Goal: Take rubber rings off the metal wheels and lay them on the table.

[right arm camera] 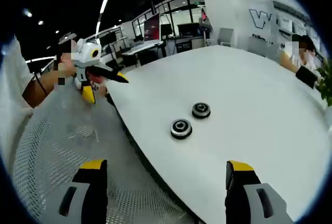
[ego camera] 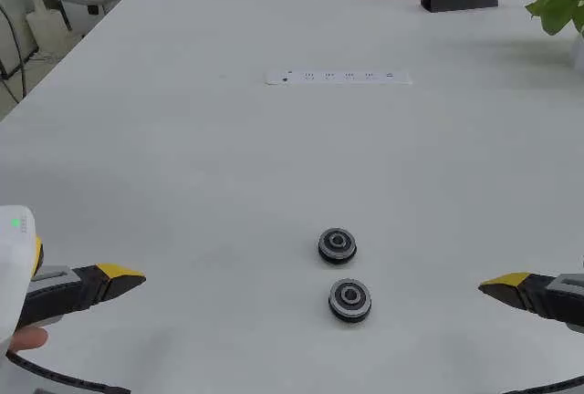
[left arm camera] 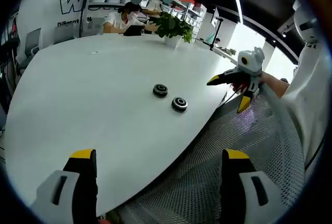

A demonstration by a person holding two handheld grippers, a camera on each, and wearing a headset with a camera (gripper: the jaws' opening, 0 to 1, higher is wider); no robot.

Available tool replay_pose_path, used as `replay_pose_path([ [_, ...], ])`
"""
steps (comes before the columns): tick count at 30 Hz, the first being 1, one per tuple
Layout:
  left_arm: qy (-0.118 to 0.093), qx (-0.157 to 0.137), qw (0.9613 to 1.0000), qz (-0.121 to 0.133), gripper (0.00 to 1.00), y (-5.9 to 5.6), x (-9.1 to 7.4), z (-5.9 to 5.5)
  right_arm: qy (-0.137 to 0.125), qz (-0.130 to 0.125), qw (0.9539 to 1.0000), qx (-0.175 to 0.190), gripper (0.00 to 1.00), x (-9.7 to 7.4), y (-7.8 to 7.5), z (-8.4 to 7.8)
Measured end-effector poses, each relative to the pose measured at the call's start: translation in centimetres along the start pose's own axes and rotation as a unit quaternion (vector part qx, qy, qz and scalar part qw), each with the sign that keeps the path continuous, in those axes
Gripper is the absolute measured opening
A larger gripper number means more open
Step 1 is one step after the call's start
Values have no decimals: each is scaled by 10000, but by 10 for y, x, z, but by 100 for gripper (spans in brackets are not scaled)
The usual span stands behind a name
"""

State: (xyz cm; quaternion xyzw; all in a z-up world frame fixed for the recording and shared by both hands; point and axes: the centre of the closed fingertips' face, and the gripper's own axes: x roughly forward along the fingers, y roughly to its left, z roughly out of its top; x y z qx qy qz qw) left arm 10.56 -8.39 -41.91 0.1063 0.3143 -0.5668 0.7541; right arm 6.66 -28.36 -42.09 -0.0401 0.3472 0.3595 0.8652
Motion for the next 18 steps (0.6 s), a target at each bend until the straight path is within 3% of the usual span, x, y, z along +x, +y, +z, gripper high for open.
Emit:
replay_pose_path([
  [6, -42, -12, 10000, -28, 99, 5, -2, -2, 111, -276, 9994, -161, 97, 3, -14, 6],
  [9, -15, -57, 10000, -47, 99, 8, 2, -3, 17, -378, 9987, -327, 94, 2, -18, 16],
  [12, 17, -51, 10000, -60, 99, 10, 6, -5, -254, -254, 9992, -185, 94, 6, -18, 26],
  [18, -26, -242, 9997, -34, 99, 11, 4, -5, -20, -119, 9996, -240, 93, 15, -17, 10],
])
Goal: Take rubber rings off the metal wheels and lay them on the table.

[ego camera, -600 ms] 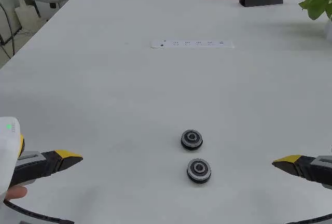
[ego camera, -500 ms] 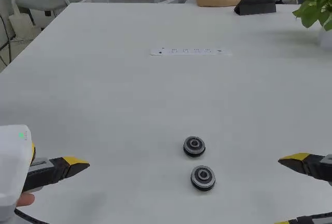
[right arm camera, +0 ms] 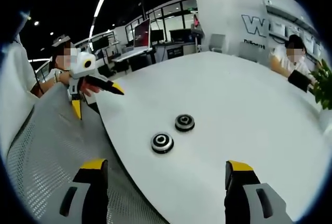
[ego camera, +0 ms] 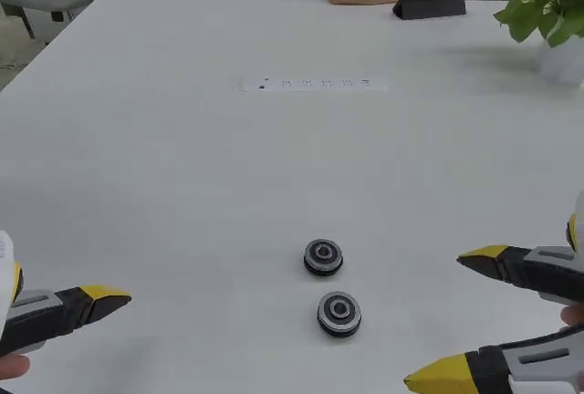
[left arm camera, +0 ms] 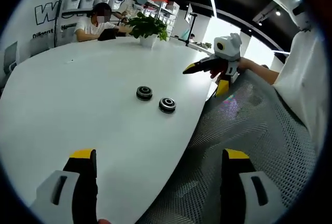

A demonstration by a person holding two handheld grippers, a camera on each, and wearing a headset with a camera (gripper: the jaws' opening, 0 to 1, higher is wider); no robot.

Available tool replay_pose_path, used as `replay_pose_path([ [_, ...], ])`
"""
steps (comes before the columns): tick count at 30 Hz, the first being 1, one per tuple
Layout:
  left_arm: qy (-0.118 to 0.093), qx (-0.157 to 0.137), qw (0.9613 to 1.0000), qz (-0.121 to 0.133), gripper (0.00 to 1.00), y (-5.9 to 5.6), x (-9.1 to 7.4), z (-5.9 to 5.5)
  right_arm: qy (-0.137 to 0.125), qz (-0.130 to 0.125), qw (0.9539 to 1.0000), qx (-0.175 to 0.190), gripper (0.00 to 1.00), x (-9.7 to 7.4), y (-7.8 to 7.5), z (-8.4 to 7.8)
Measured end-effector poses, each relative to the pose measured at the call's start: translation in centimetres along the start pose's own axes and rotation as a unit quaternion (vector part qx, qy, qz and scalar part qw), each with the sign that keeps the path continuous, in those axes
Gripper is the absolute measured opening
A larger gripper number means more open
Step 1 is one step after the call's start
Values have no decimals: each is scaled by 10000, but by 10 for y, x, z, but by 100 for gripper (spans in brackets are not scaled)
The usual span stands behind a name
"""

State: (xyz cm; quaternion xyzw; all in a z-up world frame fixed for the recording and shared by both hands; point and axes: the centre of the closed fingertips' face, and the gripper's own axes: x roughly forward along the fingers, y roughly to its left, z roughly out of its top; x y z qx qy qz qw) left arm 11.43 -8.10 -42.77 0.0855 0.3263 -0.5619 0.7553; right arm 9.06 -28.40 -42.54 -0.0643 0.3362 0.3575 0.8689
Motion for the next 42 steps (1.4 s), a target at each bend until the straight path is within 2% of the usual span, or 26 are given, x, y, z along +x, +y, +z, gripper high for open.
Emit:
replay_pose_path([
  [3, -19, 9, 10000, 36, 99, 1, 1, 0, -46, 69, 9999, 72, 93, -2, -1, -1],
  [8, -196, -87, 9995, 219, 99, 5, -6, 2, -85, 8, 9998, 161, 91, -6, -6, -5],
  [15, -52, -36, 9995, 324, 99, 7, -8, -2, -229, -85, 9988, 413, 90, -14, -8, -12],
  [18, -55, -19, 9995, 311, 99, 6, -6, 1, -234, -101, 9985, 490, 90, -13, -8, -12],
  [21, -141, -51, 9996, 256, 99, 3, 0, 6, -118, -39, 9992, 389, 88, -8, -4, -15],
  [25, -124, -74, 9998, 166, 99, -2, 1, 3, 23, 20, 9994, 354, 88, -6, -3, -21],
  [31, -123, -113, 9997, 158, 99, -2, 2, 2, -48, 45, 9985, 541, 87, -6, -2, -20],
  [42, -247, -105, 9995, 141, 99, 1, -2, 6, -197, -45, 9983, 551, 86, -8, -5, -14],
])
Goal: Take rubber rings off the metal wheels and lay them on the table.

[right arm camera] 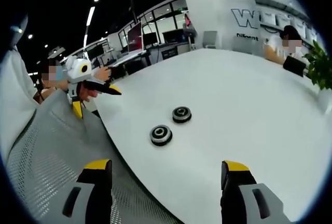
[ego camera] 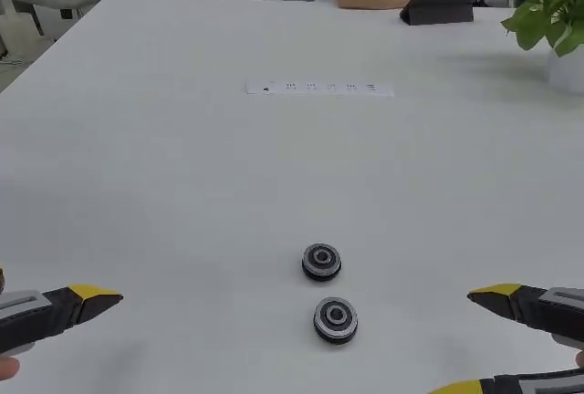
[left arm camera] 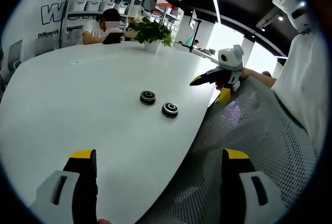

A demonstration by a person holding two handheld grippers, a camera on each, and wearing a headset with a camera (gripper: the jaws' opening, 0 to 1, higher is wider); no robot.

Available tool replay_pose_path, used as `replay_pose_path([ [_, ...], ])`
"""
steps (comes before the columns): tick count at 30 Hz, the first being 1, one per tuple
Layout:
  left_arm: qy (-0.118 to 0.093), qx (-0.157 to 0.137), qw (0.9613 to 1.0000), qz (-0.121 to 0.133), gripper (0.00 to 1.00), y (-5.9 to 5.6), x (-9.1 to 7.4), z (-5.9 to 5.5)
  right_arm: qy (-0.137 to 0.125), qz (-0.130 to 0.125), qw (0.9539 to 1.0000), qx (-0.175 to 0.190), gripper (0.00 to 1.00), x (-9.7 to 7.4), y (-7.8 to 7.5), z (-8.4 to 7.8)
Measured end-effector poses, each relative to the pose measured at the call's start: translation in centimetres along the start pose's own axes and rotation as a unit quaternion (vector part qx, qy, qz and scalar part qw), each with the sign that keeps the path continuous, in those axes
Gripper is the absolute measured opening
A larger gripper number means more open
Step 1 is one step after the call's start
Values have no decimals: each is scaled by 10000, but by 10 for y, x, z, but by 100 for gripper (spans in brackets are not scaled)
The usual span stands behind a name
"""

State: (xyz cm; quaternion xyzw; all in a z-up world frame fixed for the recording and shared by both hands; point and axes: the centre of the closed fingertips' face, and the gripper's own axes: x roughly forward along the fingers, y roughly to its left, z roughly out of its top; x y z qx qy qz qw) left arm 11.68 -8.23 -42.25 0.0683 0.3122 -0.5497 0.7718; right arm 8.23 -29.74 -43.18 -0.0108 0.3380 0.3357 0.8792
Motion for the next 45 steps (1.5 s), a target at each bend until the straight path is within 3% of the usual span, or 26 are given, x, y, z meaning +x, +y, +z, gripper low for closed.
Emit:
replay_pose_path([
  [5, -118, -13, 9999, -27, 99, 2, -4, 6, -67, -33, 10000, -55, 84, -2, -2, 3],
  [19, -191, 210, 9996, 79, 99, 4, -13, 19, -328, -115, 9993, -128, 82, -11, -5, 17],
  [28, -178, 494, 9986, 63, 99, 2, -13, 34, -459, -151, 9986, -235, 79, -18, -8, 31],
  [37, -134, 1004, 9949, -17, 99, 1, -7, 59, -675, -95, 9961, -565, 74, -18, -11, 62],
  [42, -154, 1244, 9919, -216, 99, -5, 3, 71, -736, 38, 9938, -829, 69, -12, -8, 77],
  [45, -179, 1488, 9880, -365, 98, -9, 10, 80, -701, 151, 9926, -980, 66, -6, -6, 82],
])
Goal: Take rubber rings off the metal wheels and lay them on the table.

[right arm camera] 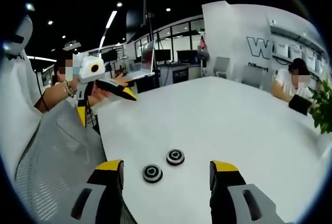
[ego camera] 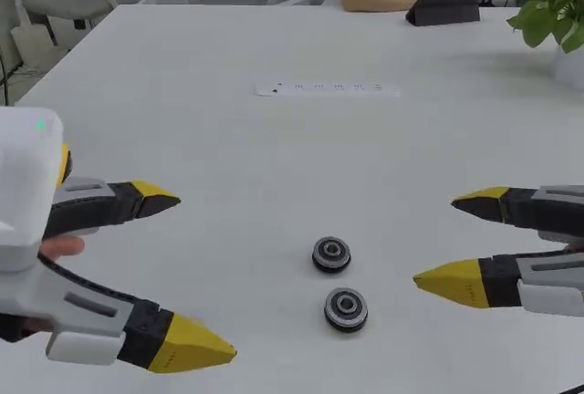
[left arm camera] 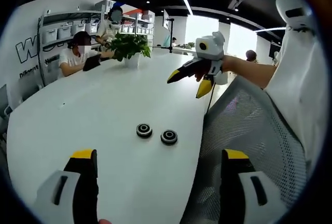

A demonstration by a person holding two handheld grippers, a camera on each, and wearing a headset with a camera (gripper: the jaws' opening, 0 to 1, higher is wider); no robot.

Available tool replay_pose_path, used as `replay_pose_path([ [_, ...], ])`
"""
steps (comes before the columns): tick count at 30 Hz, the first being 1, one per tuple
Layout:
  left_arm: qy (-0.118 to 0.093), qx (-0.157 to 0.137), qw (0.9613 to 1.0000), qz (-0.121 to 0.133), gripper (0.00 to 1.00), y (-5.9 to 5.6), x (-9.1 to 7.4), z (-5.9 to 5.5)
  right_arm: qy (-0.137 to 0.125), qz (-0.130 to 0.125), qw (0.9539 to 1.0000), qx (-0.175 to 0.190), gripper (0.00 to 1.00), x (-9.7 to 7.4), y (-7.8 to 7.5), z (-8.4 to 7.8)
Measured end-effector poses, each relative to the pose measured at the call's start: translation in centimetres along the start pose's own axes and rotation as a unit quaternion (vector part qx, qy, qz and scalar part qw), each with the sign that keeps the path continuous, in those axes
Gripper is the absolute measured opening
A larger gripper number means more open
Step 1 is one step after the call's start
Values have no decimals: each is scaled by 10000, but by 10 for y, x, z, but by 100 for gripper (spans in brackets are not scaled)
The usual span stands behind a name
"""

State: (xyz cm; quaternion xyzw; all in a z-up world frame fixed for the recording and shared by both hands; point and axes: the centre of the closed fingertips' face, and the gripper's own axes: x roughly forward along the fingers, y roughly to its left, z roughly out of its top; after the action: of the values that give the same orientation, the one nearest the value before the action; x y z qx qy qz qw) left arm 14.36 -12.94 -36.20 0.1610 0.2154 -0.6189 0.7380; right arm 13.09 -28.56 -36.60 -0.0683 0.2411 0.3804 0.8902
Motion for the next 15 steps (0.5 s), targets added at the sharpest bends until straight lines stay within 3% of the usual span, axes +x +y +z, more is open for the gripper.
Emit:
replay_pose_path([
  [5, -81, 178, 9998, -75, 97, 4, 10, 12, 68, 219, 9995, -215, 63, 11, 2, 7],
  [15, -587, 508, 9969, -150, 89, 15, 36, 43, 222, 726, 9948, -685, 55, 41, 9, 19],
])
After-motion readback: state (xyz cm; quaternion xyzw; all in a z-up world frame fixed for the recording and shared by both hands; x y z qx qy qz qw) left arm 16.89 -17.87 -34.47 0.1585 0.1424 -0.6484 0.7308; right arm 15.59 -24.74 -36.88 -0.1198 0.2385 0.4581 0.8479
